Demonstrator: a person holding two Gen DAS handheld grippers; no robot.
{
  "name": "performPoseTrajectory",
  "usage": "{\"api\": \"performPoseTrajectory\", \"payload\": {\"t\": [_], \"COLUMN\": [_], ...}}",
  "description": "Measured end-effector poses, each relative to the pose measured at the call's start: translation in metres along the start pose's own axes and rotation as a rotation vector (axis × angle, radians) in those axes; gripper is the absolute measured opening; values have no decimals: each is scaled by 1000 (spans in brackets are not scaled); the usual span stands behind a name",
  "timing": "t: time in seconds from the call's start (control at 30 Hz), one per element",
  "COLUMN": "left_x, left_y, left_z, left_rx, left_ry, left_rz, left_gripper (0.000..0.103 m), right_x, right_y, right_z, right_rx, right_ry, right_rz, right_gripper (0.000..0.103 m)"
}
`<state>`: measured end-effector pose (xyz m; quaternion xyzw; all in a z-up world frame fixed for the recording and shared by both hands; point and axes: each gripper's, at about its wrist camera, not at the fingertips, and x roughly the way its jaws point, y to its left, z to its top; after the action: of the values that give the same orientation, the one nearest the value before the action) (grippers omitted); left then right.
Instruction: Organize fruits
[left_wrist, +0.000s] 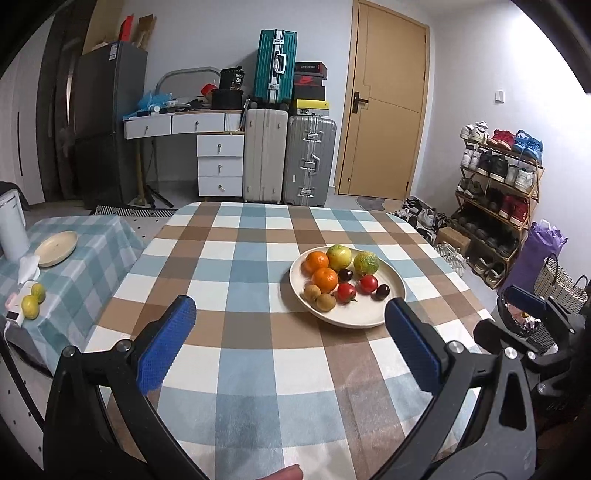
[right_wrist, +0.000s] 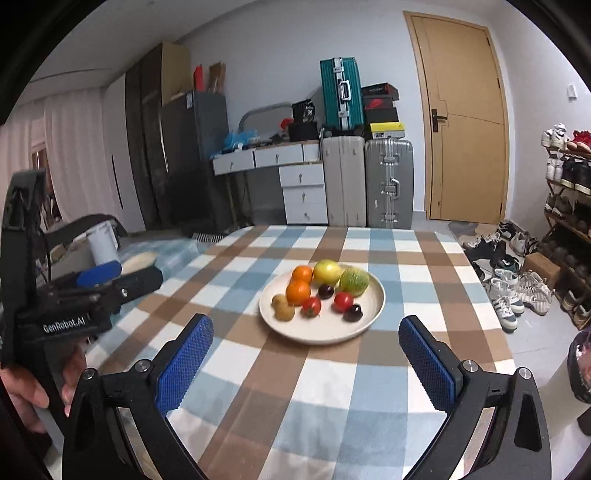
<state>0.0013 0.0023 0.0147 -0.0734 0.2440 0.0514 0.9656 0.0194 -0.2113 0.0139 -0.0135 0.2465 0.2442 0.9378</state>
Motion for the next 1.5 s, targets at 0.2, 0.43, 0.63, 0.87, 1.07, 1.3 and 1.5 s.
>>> {"api": "performPoseTrajectory", "payload": {"t": [0.2,0.43,0.63,0.87,1.07,1.3,1.5], "left_x": [6,7,10,11,12,16,15], "left_y": [-4,-11,-13,-14,-12,-14,-15], "left_z": [-3,-2,-3,-4,-6,-8,-7], "left_rx": [4,28,27,36,28,33,35], "left_ry": [22,5,10,-10,3,15,15], "left_rz": [-7,-10,-8,5,-7,-32,-34], "left_gripper": [102,102,102,102,102,102,102], "right_x": [-9,-5,-1,-1,2,5,4], "right_y": [-1,-5,-3,-6,-7,-7,-6], "right_z": [1,3,1,1,0,-1,1], "right_rx": [32,56,47,63,67,74,75], "right_ry": [-44,-33,-8,-9,9,17,13], "right_rz": [9,25,51,57,70,78,84], "right_gripper": [102,102,102,102,102,102,102]}}
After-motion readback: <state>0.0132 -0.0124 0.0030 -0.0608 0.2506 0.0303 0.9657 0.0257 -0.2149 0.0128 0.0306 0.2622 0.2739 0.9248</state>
